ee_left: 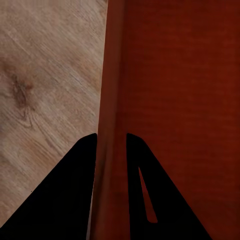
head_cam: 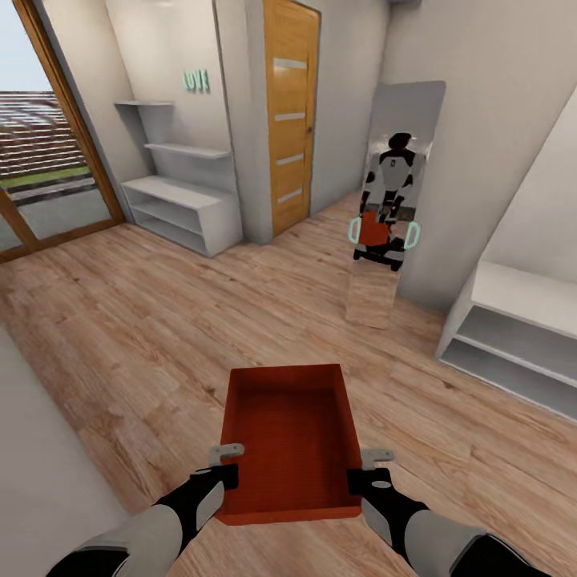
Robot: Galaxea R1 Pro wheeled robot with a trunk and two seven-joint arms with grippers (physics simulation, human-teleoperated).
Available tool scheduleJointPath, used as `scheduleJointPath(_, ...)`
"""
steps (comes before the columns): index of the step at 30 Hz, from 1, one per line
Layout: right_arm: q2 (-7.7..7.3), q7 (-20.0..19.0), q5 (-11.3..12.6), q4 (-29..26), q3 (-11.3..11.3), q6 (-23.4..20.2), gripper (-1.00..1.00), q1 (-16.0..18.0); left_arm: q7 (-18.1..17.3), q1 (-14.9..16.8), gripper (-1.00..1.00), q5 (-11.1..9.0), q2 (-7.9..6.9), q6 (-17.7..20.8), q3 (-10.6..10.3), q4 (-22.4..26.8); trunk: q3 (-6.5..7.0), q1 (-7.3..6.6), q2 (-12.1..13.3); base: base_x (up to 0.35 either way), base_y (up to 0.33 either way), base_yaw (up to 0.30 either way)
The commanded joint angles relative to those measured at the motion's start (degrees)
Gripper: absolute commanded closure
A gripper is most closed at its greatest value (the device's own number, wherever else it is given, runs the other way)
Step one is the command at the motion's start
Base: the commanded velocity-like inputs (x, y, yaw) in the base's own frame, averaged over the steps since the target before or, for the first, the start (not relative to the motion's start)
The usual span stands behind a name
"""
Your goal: Move the two storage containers from the living room to the garage. In the garage, place one container on the floor and stack the other container on top of it (either order is fine).
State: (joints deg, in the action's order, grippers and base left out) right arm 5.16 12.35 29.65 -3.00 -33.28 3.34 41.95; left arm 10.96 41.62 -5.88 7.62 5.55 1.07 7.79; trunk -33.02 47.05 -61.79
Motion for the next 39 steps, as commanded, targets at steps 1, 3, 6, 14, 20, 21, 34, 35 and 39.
scheduleJointPath(1, 0.02, -1.71, -0.21, -0.69, 1.21, 1.05, 1.00, 0.06, 0.55, -0.05, 1.00, -0.36, -0.24, 0.34, -0.98, -0.06, -0.05, 0.03, -0.03, 0.322, 0.000, 0.015)
scheduleJointPath(3, 0.02, -1.71, -0.21, -0.69, 1.21, 1.07, 1.00, 0.06, 0.55, -0.05, 1.00, -0.36, -0.24, 0.34, -0.98, -0.06, -0.05, 0.03, -0.03, 0.322, 0.000, 0.008)
scheduleJointPath(6, 0.02, -1.71, -0.21, -0.69, 1.20, 1.07, 1.00, 0.06, 0.55, -0.05, 1.00, -0.36, -0.25, 0.34, -0.98, -0.06, -0.05, 0.03, -0.03, 0.322, 0.000, 0.003)
scheduleJointPath(14, 0.01, -1.71, -0.21, -0.69, 1.20, 1.05, 1.00, 0.06, 0.55, -0.05, 1.00, -0.36, -0.27, 0.34, -0.98, -0.06, -0.05, 0.03, -0.03, 0.322, 0.000, 0.000)
scheduleJointPath(20, -0.05, -1.71, -0.22, -0.69, 1.20, 1.05, 1.00, 0.06, 0.55, -0.05, 1.00, -0.36, -0.31, 0.34, -0.98, -0.06, -0.05, 0.03, -0.03, 0.322, 0.000, 0.000)
scheduleJointPath(21, -0.05, -1.71, -0.21, -0.69, 1.20, 1.05, 1.00, 0.06, 0.55, -0.05, 1.00, -0.36, -0.32, 0.34, -0.98, -0.06, -0.05, 0.03, -0.03, 0.322, 0.000, 0.000)
scheduleJointPath(34, -0.06, -1.71, -0.21, -0.69, 1.20, 1.02, 1.00, 0.06, 0.55, -0.05, 1.00, -0.36, -0.32, 0.34, -0.95, -0.06, -0.05, 0.03, -0.03, 0.322, 0.000, 0.132)
scheduleJointPath(35, -0.06, -1.71, -0.21, -0.69, 1.20, 1.03, 1.00, 0.06, 0.55, -0.05, 1.00, -0.36, -0.32, 0.34, -0.94, -0.06, -0.05, 0.03, -0.03, 0.322, 0.000, 0.055)
scheduleJointPath(39, -0.06, -1.71, -0.21, -0.69, 1.20, 1.05, 1.00, 0.06, 0.55, -0.05, 1.00, -0.36, -0.32, 0.34, -0.94, -0.06, -0.05, 0.03, -0.03, 0.322, 0.000, 0.020)
